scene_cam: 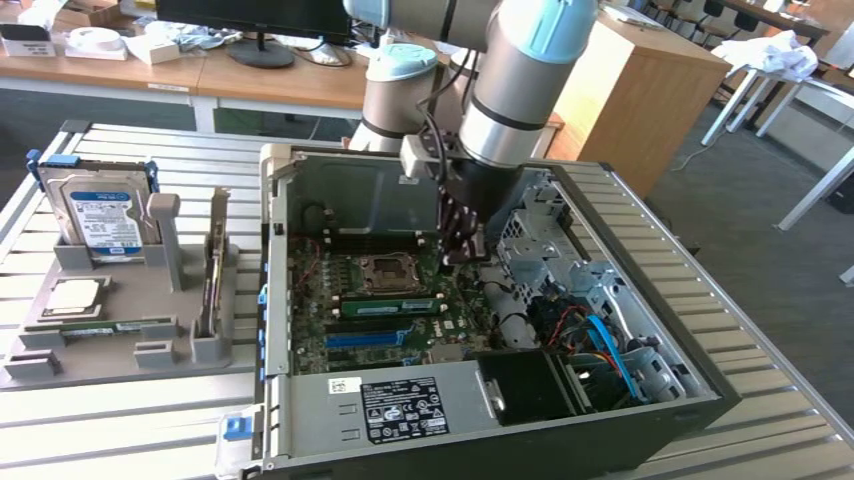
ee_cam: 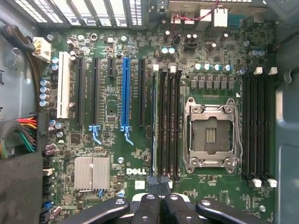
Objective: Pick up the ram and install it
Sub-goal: 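Press down the ram until it locks into place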
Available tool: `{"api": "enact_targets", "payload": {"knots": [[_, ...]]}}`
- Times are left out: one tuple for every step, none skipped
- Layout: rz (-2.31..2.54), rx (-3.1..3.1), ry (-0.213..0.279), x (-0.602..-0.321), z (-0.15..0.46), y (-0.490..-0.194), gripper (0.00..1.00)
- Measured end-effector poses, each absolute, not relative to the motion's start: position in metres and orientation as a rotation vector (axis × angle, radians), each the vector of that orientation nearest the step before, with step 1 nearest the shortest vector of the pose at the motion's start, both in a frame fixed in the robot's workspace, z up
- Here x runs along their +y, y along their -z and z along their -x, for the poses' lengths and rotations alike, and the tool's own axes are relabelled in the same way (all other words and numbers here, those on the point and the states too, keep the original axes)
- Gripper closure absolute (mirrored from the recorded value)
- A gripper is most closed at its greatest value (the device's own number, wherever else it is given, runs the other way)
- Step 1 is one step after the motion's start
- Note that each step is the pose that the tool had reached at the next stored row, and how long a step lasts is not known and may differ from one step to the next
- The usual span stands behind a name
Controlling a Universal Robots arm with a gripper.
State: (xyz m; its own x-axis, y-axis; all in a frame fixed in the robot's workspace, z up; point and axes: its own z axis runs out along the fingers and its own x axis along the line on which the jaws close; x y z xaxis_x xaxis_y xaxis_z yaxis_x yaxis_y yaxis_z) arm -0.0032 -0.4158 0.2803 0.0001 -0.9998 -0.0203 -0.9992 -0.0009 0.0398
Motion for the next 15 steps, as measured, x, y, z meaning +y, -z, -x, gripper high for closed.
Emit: {"api": "enact_targets", "payload": {"knots": [[-2.212, -2.211, 0.067, -0.416, 0.003, -0.279, 0.9], [-2.212, -2.211, 0.066, -0.416, 0.003, -0.278, 0.9], [-2.212, -2.211, 0.066, -0.416, 0.003, -0.277, 0.9], [-2.212, -2.211, 0.067, -0.416, 0.003, -0.275, 0.9], [-2.212, -2.211, 0.067, -0.416, 0.003, -0.274, 0.9], [-2.212, -2.211, 0.067, -0.416, 0.003, -0.273, 0.9], [-2.212, -2.211, 0.067, -0.416, 0.003, -0.272, 0.9], [-2.212, -2.211, 0.066, -0.416, 0.003, -0.27, 0.9], [-2.212, -2.211, 0.067, -0.416, 0.003, -0.269, 0.9], [-2.212, -2.211, 0.066, -0.416, 0.003, -0.268, 0.9], [-2.212, -2.211, 0.066, -0.416, 0.003, -0.268, 0.9], [-2.212, -2.211, 0.066, -0.416, 0.003, -0.268, 0.9], [-2.212, -2.211, 0.066, -0.416, 0.003, -0.268, 0.9], [-2.212, -2.21, 0.066, -0.416, 0.003, -0.268, 0.9], [-2.212, -2.211, 0.066, -0.416, 0.003, -0.268, 0.9]]}}
